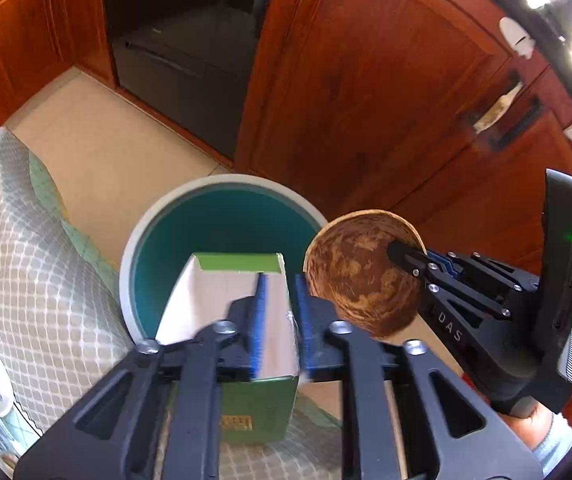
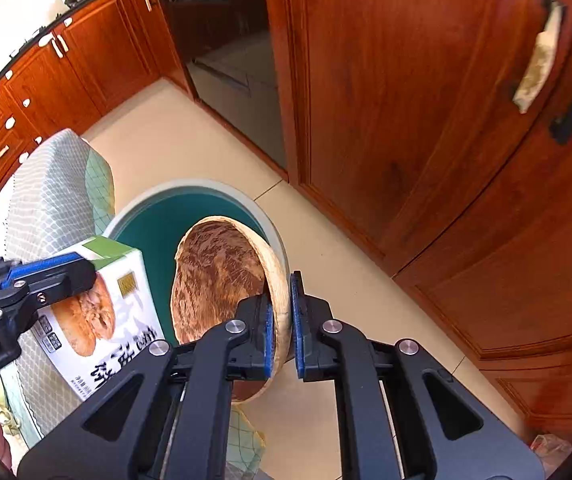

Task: Collect trash
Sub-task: 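Carry both items to the teal bin and drop the box with the left tool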

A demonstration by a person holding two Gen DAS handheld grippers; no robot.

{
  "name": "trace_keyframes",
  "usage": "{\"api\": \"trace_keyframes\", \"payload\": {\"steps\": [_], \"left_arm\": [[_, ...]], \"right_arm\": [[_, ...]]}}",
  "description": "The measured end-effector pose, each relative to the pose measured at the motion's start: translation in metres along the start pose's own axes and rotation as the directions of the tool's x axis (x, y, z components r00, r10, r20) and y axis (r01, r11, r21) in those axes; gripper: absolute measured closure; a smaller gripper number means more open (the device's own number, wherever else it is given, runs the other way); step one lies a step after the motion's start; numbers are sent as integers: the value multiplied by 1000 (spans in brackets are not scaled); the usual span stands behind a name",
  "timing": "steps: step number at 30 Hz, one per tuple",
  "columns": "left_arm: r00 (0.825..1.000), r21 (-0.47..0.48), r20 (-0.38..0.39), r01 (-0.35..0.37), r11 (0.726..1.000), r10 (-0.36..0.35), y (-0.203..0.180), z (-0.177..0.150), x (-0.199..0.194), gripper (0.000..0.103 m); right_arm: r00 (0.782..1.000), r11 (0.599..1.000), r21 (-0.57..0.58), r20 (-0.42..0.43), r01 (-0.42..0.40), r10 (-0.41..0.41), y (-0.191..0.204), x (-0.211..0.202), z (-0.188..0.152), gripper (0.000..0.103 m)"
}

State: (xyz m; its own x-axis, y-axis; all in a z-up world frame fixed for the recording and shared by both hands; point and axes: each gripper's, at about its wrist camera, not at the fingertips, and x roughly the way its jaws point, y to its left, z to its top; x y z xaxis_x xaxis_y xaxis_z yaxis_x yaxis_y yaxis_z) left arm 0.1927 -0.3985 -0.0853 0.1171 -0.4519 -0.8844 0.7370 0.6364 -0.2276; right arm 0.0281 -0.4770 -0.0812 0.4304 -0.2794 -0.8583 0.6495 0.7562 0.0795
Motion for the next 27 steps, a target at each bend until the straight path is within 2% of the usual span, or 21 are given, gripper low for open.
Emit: {"api": "trace_keyframes", "payload": {"steps": [1, 2, 9, 12, 14, 16, 19, 21, 23, 25, 26, 27], "left_arm": [[1000, 1, 0, -9, 1000, 9, 0, 3, 3, 66], [1000, -2, 0, -16, 1000, 16, 1, 5, 6, 61], [999, -70, -37, -3, 998, 1, 22, 1, 15, 59], [1000, -82, -27, -10, 997, 7, 29, -5, 6, 52], [999, -89, -9, -35, 995, 35, 32, -12, -1, 31], [999, -102, 18, -49, 994, 51, 35, -18, -10, 24], [996, -129, 45, -76, 989, 82, 41, -25, -22, 7], [994, -138, 58, -88, 986, 97, 46, -28, -28, 6], [992, -142, 59, -99, 985, 108, 50, -31, -31, 5], [992, -144, 56, -103, 984, 112, 54, -31, -33, 4], [992, -144, 53, -107, 984, 115, 55, -32, -33, 4], [992, -144, 48, -111, 983, 119, 55, -32, -33, 4]], "right_arm": [[1000, 1000, -1, -6, 0, 0, 0, 4, 2, 95], [1000, 1000, -2, -9, 0, 0, -2, 6, 1, 95], [999, 1000, -6, -46, -4, 4, 1, 18, -9, 95], [999, 1000, -21, -50, -8, 7, 6, 21, -7, 95], [999, 999, -43, -51, -7, 4, 10, 23, -6, 95], [998, 998, -65, -65, -10, 5, 15, 29, -3, 95], [994, 997, -80, -107, -22, 13, 23, 44, -3, 95], [991, 996, -83, -136, -30, 19, 30, 54, -3, 94], [988, 996, -87, -153, -30, 16, 35, 61, -5, 89], [988, 996, -81, -153, -36, 23, 37, 62, -6, 68], [989, 996, -79, -147, -36, 24, 38, 61, -6, 52], [990, 996, -78, -136, -32, 21, 39, 59, -6, 44]]}}
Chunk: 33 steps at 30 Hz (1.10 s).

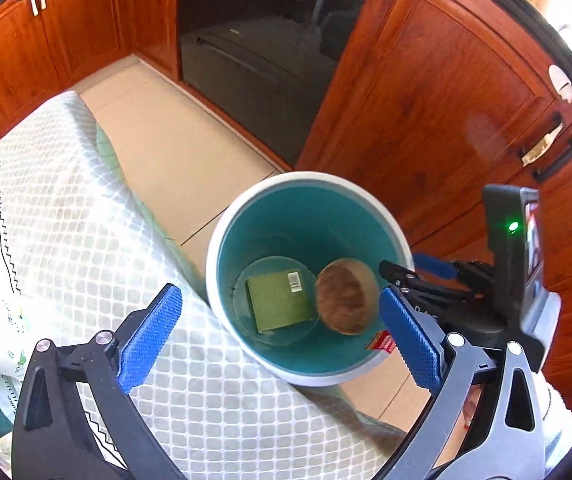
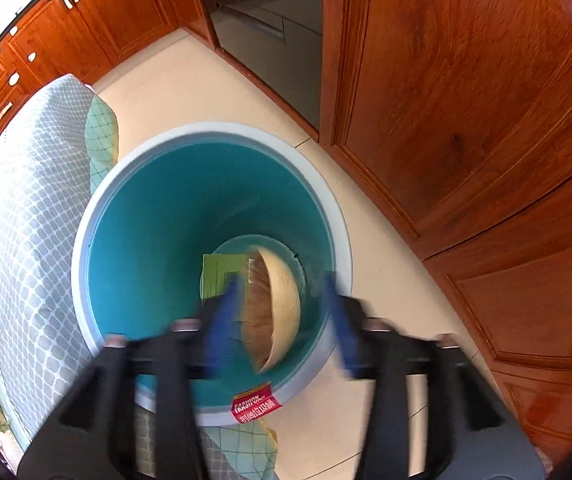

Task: Collect trash
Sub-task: 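Open the right tool to drop the bowl into the bin, then grasp the orange snack bag with the left tool while the right tool reaches the red-yellow bag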

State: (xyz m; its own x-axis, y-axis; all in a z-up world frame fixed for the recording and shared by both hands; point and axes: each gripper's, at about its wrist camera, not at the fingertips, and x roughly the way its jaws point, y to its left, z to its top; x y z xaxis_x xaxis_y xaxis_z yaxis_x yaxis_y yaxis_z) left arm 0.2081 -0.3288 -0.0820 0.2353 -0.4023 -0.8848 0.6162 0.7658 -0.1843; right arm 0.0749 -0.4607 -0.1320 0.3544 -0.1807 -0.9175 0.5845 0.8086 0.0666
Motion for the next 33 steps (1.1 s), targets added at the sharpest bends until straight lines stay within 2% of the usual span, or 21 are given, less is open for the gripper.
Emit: {"api": "trace_keyframes", "payload": {"steps": [2, 3, 8, 16, 23, 30, 33], "left_arm": [[1000, 1, -12, -5, 1000, 5, 2, -2, 0, 4], [1000, 0, -17, -5, 1000, 5, 5, -4, -2, 4], [1000, 1, -15, -5, 1000, 5, 11, -14, -12, 4], [1000, -11, -3, -12, 1000, 12, 16, -32, -33, 4], [999, -32, 20, -45, 998, 46, 32, -66, -65, 4], [994, -94, 55, -89, 992, 94, 74, -117, -110, 4], [988, -104, 64, -136, 985, 143, 96, -140, -130, 4]], "right_arm": [[1000, 1000, -6, 16, 13, -13, 2, -3, 0, 40], [1000, 1000, -5, 15, 14, -14, 3, -5, 0, 30], [999, 999, -10, 17, 30, -30, 8, -12, 0, 22], [999, 999, -15, 17, 37, -37, 18, -33, -7, 19], [999, 999, -42, 34, 20, -18, 39, -59, -23, 17], [999, 993, -116, 23, -39, 42, 86, -84, -52, 17], [998, 983, -175, 25, -53, 59, 116, -93, -65, 17]]}}
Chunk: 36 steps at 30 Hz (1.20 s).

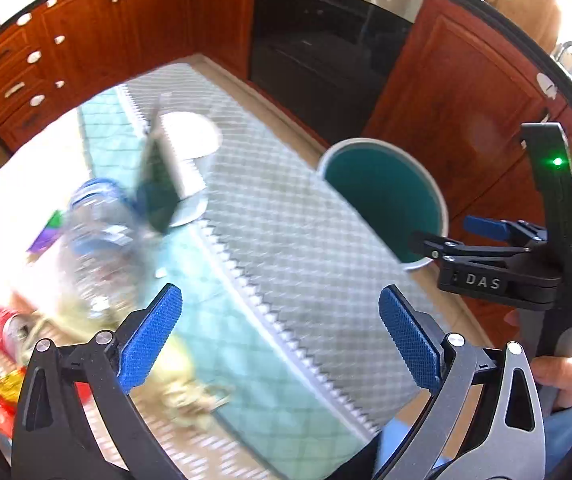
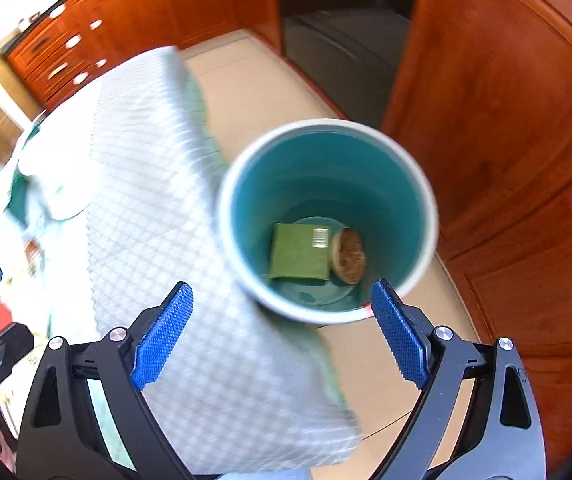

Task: Collect trash
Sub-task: 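Grasp the orange snack bag with the left tool while the right tool reaches the red-yellow bag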

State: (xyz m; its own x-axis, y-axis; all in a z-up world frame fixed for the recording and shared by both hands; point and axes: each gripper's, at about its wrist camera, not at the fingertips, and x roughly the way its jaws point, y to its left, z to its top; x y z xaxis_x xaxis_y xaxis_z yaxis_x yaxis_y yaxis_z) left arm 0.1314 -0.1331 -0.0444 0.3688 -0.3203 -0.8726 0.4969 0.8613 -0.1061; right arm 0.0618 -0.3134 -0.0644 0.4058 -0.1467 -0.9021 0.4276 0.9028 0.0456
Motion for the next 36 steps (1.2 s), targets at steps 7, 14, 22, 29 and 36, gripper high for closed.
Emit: {"api": "trace_keyframes", "payload": {"steps": [7, 14, 22, 29, 36], "left_arm": [[994, -103, 38, -94, 990, 99, 77, -36, -43, 4], [974, -263, 38, -206, 942, 224, 166, -100, -80, 4], [967, -380, -16, -241, 893, 254, 213, -155, -72, 4], [968, -402, -17, -236, 885, 250, 226, -159, -45, 4], [995, -468, 27, -75, 880, 99, 249, -179, -49, 48]], "right_arm": [[998, 990, -127, -8, -55, 55, 79, -12, -14, 17], [995, 946, -308, -10, -98, 100, 171, -29, -27, 17], [977, 830, -528, -6, -183, 211, 270, -50, -36, 17], [963, 614, -761, -49, -207, 265, 353, -48, -52, 17], [965, 495, -842, -101, -213, 244, 387, -31, -59, 17]]}}
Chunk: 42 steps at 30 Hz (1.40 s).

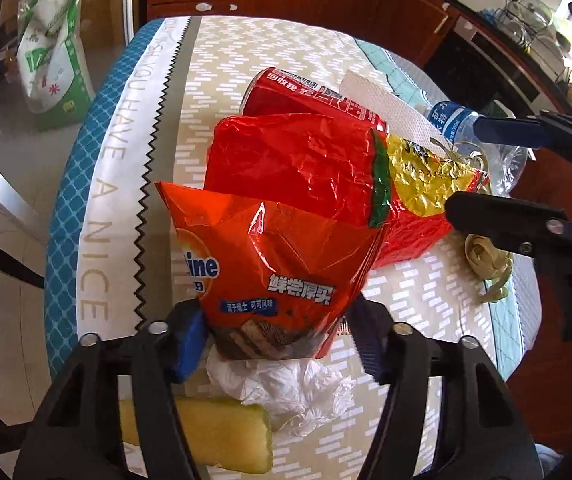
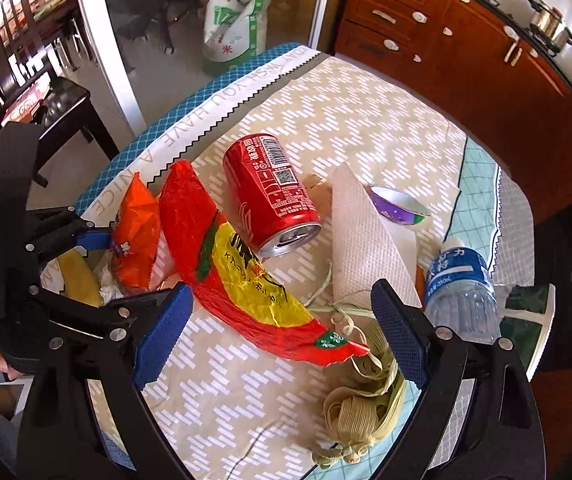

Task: Collect trash
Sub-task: 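Grasp the orange snack bag with the left tool while the right tool reaches the red-yellow bag, then grasp the red-and-yellow bag with the right tool while the left tool lifts the orange bag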

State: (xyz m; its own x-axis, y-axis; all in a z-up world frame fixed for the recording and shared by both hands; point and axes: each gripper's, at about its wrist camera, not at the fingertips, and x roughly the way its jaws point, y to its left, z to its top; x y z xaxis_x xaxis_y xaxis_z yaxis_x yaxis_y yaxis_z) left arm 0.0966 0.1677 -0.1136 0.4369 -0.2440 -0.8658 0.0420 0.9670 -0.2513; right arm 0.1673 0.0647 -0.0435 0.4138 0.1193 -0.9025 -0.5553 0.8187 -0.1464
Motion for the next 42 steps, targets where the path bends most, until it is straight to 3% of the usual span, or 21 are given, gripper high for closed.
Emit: {"api": "trace_keyframes", "payload": {"steps": [5, 7, 9, 11, 12, 19, 30, 42], "left_arm": [[999, 8, 11, 34, 999, -34, 3, -2, -10, 62], [999, 7, 13, 49, 999, -49, 4, -2, -13, 63], [998, 8, 17, 53, 999, -53, 4, -1, -17, 63], [998, 15, 26, 48, 999, -48, 2, -1, -23, 63], [998, 19, 30, 51, 999, -52, 0, 0, -26, 63], [996, 66, 59, 67, 996, -71, -23, 6, -43, 63], [991, 153, 86, 89, 984, -103, -80, 14, -65, 63], [982, 325, 58, 153, 933, -181, -180, 23, -59, 63]], "right_arm": [[1000, 999, -35, -23, -22, 21, 10, 20, 10, 17], [999, 998, -47, -28, -41, 39, 16, 24, 10, 23], [998, 996, -69, -36, -53, 51, 25, 27, 8, 66], [996, 996, -59, -49, -72, 69, 28, 26, 4, 87], [996, 996, -43, -39, -81, 80, 26, 22, 1, 92], [992, 983, 137, 28, -122, 120, -8, -21, -18, 97], [987, 953, 286, 155, -94, 51, -50, -91, -59, 97], [971, 884, 461, 234, -72, -44, -112, -138, -127, 97]]}}
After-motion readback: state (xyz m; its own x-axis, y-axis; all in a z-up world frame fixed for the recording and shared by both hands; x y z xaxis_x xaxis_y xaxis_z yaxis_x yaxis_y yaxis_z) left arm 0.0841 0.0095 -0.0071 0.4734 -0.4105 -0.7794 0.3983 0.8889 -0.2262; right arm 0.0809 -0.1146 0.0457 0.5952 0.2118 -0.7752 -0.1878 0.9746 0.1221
